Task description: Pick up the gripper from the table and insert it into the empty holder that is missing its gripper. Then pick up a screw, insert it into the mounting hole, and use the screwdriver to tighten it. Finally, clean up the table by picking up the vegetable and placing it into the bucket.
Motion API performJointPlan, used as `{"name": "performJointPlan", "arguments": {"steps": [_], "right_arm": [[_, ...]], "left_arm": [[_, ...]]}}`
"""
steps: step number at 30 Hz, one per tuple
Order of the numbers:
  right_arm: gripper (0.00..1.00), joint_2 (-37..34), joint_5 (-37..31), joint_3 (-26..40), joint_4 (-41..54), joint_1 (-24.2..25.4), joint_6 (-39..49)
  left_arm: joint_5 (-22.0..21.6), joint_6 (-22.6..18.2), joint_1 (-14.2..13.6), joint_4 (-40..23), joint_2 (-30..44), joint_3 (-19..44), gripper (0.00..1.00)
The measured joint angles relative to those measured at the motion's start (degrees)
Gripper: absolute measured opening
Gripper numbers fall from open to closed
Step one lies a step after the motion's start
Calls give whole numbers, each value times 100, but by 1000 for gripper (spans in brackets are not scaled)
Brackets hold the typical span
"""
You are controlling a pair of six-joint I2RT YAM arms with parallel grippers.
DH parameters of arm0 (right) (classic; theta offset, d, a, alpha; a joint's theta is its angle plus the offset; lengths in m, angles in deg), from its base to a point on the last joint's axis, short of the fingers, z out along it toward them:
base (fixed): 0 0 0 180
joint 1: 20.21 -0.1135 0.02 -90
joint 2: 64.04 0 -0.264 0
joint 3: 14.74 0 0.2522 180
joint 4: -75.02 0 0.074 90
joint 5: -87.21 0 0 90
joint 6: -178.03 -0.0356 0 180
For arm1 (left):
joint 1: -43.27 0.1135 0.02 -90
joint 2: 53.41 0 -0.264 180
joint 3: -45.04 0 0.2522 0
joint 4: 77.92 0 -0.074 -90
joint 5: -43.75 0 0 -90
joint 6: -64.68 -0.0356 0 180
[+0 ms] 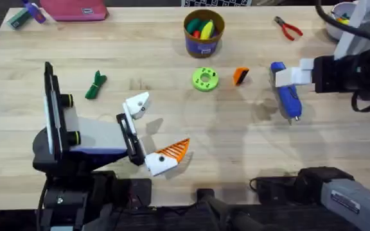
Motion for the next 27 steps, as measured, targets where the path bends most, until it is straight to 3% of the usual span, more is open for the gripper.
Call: {"name": "performJointPlan", "arguments": {"steps": [13,22,27], "right_arm": [[994,-2,6,0,-7,0,-22],[994,-7,366,7,-5,-1,-500],[994,-492,416,486,563,-137,-601]], "left_arm": [[0,0,0,0,0,0,987],[2,0,0,0,-2,0,987],[2,0,0,0,-2,0,986]]}}
